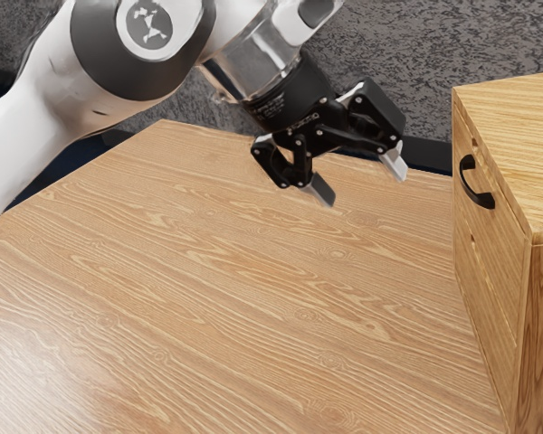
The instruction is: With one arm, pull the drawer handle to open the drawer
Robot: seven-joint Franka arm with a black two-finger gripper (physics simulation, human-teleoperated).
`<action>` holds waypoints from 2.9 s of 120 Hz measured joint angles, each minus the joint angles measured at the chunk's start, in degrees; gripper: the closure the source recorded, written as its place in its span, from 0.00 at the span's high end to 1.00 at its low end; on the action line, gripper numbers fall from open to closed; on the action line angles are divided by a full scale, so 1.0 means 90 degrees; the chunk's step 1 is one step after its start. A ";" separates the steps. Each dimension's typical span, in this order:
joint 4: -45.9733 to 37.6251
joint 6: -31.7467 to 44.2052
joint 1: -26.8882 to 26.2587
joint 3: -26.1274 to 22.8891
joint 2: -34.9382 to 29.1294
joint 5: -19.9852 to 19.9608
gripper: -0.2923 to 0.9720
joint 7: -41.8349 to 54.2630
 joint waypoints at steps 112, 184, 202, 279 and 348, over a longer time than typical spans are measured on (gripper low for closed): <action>-0.0361 0.0906 0.1525 -0.1152 -0.0801 -0.1599 0.74 0.0047; 0.0362 0.0932 0.2956 -0.2304 -0.1238 -0.1805 0.74 0.0174; 0.0391 0.0950 0.2998 -0.2290 -0.1281 -0.1805 0.74 0.0260; 0.0306 0.0972 0.2903 -0.2241 -0.1222 -0.1773 0.56 0.0365; -0.0986 0.0969 0.1168 -0.0575 -0.0607 -0.1364 0.55 0.0437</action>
